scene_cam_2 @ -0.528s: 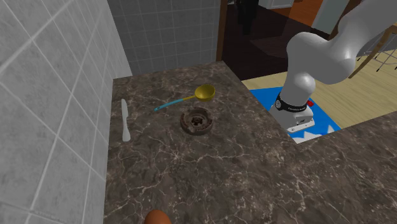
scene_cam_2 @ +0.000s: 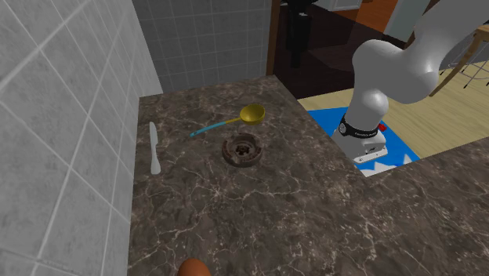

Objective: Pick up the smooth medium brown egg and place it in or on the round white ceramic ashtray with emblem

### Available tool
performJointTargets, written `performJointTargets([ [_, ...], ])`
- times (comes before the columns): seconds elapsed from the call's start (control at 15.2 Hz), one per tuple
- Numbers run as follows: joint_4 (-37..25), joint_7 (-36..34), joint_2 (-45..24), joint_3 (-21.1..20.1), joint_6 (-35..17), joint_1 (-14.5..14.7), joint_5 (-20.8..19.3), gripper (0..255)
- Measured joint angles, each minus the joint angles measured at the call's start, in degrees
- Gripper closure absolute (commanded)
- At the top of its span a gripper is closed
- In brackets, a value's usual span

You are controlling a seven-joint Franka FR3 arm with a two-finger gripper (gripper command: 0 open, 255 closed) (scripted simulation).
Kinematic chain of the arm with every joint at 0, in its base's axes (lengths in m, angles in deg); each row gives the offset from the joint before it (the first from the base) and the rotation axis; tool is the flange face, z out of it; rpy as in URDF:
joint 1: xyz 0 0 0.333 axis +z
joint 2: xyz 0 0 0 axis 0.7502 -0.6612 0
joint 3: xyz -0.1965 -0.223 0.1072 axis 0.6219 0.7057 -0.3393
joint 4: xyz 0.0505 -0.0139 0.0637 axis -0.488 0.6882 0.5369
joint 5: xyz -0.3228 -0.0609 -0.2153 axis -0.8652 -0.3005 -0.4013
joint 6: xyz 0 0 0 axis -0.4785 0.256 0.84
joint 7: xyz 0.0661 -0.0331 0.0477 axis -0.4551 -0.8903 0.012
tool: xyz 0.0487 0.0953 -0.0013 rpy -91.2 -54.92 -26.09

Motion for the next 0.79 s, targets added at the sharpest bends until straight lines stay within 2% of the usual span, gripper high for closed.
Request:
performJointTargets([
  [0.46, -2.63, -10.1, -9.68, -8.54, -7.7, 1.58, 2.18, 0],
  [0.79, -7.11, -17.87, -18.9, -14.47, -12.55, 2.0, 1.35, 0],
])
